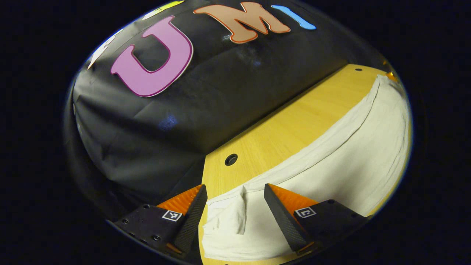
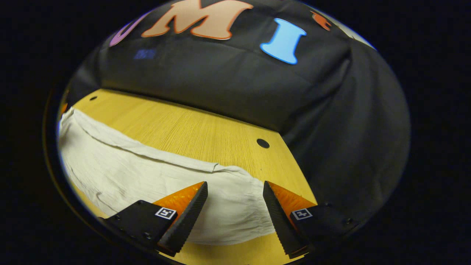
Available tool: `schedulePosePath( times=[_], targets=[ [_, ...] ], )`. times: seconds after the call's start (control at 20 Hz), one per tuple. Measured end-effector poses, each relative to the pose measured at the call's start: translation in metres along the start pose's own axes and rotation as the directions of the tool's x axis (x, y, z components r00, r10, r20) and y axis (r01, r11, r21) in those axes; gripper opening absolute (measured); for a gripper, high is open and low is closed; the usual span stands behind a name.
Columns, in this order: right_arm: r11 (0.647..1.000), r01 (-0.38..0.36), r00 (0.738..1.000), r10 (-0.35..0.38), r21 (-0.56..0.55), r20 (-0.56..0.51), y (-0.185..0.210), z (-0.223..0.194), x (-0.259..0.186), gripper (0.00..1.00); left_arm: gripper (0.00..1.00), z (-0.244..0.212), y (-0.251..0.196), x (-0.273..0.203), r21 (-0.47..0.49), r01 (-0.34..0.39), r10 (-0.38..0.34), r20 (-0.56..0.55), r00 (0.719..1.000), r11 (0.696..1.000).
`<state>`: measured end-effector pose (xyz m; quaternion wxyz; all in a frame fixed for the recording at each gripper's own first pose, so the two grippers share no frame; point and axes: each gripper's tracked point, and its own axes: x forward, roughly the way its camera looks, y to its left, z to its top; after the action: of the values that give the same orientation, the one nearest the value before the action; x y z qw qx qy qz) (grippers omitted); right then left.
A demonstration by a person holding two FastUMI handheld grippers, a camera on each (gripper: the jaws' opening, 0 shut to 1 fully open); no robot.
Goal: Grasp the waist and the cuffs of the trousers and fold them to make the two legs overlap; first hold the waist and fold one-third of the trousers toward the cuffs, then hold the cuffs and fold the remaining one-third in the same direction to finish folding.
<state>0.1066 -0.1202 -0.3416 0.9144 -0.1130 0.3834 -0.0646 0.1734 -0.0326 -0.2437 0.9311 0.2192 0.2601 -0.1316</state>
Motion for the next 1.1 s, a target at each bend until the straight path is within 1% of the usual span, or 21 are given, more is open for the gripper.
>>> schedulePosePath(
  times=[0.1, 0.2, 0.25, 0.35, 0.45, 0.65, 0.7, 0.75, 0.8, 0.85, 0.9, 0.95, 1.0, 1.05, 1.1],
  targets=[
    [0.990, -0.002, 0.998, 0.010, 0.143, -0.054, -0.008, -0.019, -0.007, 0.98, 0.95, 0.011, -0.010, -0.013, -0.068, 0.037, -0.036, 0.023, 0.999, 0.997],
    [0.968, 0.028, 0.994, -0.002, 0.247, -0.105, -0.019, -0.041, -0.010, 1.00, 0.95, 0.013, -0.028, -0.023, -0.149, 0.069, -0.063, 0.040, 0.997, 0.986],
    [0.955, 0.041, 0.991, -0.002, 0.293, -0.131, -0.023, -0.049, -0.010, 0.98, 0.95, 0.016, -0.035, -0.030, -0.185, 0.088, -0.081, 0.048, 0.996, 0.979],
    [0.921, 0.052, 0.984, 0.019, 0.386, -0.178, -0.026, -0.067, -0.013, 0.98, 0.95, 0.022, -0.046, -0.038, -0.239, 0.112, -0.098, 0.068, 0.993, 0.965],
    [0.883, 0.073, 0.981, 0.019, 0.464, -0.191, -0.033, -0.074, -0.015, 1.00, 0.96, 0.025, -0.049, -0.046, -0.281, 0.118, -0.099, 0.080, 0.992, 0.952],
    [0.801, 0.128, 0.974, 0.009, 0.585, -0.226, -0.048, -0.086, -0.011, 0.97, 0.96, 0.021, -0.043, -0.054, -0.293, 0.082, -0.068, 0.058, 0.996, 0.953],
    [0.781, 0.138, 0.971, 0.016, 0.609, -0.239, -0.048, -0.090, -0.008, 0.94, 0.96, 0.021, -0.042, -0.055, -0.295, 0.074, -0.061, 0.054, 0.997, 0.953],
    [0.763, 0.146, 0.967, 0.024, 0.630, -0.253, -0.048, -0.094, -0.006, 0.97, 0.96, 0.020, -0.043, -0.056, -0.299, 0.070, -0.057, 0.050, 0.997, 0.952],
    [0.748, 0.151, 0.964, 0.033, 0.647, -0.263, -0.047, -0.095, -0.003, 0.93, 0.96, 0.020, -0.043, -0.057, -0.304, 0.065, -0.054, 0.047, 0.997, 0.950],
    [0.737, 0.156, 0.961, 0.041, 0.657, -0.274, -0.044, -0.098, 0.000, 0.97, 0.96, 0.020, -0.043, -0.058, -0.310, 0.060, -0.048, 0.045, 0.998, 0.949],
    [0.730, 0.155, 0.960, 0.049, 0.666, -0.277, -0.043, -0.097, 0.002, 0.97, 0.96, 0.020, -0.043, -0.059, -0.317, 0.055, -0.044, 0.044, 0.998, 0.947],
    [0.729, 0.156, 0.962, 0.041, 0.667, -0.270, -0.047, -0.097, 0.003, 0.93, 0.96, 0.019, -0.044, -0.061, -0.323, 0.050, -0.040, 0.040, 0.998, 0.945],
    [0.734, 0.170, 0.954, 0.043, 0.658, -0.295, -0.049, -0.103, 0.001, 0.94, 0.96, 0.019, -0.044, -0.063, -0.330, 0.045, -0.034, 0.037, 0.999, 0.943],
    [0.742, 0.178, 0.954, 0.030, 0.646, -0.297, -0.056, -0.104, 0.000, 0.82, 0.96, 0.020, -0.046, -0.063, -0.337, 0.042, -0.032, 0.034, 0.999, 0.941],
    [0.749, 0.161, 0.950, 0.058, 0.643, -0.306, -0.052, -0.105, 0.001, 0.64, 0.96, 0.019, -0.047, -0.064, -0.344, 0.036, -0.028, 0.029, 0.999, 0.938]
  ],
)
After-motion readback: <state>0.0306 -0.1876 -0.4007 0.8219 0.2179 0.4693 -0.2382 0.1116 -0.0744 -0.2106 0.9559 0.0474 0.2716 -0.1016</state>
